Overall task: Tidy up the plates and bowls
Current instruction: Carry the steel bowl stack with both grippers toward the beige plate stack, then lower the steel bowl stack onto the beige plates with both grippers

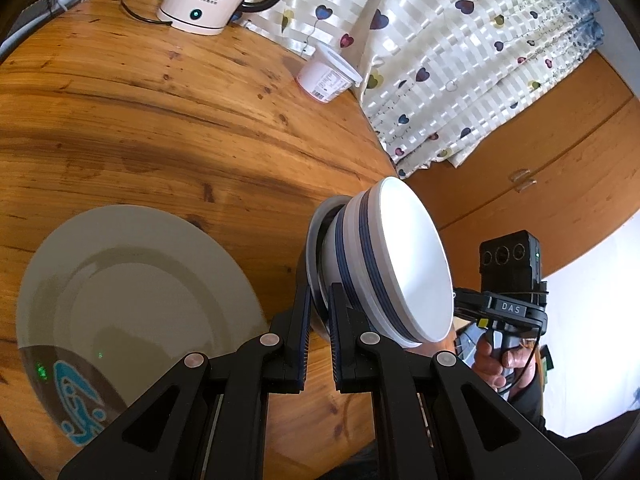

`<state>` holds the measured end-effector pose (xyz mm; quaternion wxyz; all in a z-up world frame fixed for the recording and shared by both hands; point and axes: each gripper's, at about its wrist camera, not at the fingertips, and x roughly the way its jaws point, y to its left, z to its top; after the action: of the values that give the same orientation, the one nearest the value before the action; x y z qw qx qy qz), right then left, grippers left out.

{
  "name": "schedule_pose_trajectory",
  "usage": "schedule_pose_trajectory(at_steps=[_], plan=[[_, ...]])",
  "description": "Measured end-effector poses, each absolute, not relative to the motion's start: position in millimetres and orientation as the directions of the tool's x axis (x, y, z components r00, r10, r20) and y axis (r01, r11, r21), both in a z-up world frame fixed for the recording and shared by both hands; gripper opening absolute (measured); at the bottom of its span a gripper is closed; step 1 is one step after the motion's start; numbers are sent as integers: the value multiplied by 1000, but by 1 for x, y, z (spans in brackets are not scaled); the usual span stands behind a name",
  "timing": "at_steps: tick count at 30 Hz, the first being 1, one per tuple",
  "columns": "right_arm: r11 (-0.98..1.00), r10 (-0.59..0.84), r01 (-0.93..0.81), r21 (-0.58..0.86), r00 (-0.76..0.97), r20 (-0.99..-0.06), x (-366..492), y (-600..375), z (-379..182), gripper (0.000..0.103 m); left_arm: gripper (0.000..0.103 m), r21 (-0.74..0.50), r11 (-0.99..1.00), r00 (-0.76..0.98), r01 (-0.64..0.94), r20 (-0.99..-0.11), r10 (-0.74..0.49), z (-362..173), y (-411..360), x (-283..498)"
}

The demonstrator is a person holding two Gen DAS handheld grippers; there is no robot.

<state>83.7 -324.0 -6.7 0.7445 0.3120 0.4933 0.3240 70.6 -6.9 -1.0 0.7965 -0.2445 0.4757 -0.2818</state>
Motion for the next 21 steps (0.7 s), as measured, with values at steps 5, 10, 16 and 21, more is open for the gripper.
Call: schedule_pose_trajectory(at_steps=[5,10,16,21], plan=[[591,797,-192,784,288,-531,89,-314,-5,6,7,-656,727,409,204,-618,-672,1,5,65],[583,806,-208,785,269,-528,93,-301,-4,6,7,-652,734,430,190,-617,-659,4,18,58],[575,815,-229,785,240,-527,97,-282,-4,6,7,-651,740,454,165,-617,-644,4,35,51],[570,821,-245,784,214,-530,103,-264,-3,6,7,-653,744,473,138,-617,-629,2,51,44]])
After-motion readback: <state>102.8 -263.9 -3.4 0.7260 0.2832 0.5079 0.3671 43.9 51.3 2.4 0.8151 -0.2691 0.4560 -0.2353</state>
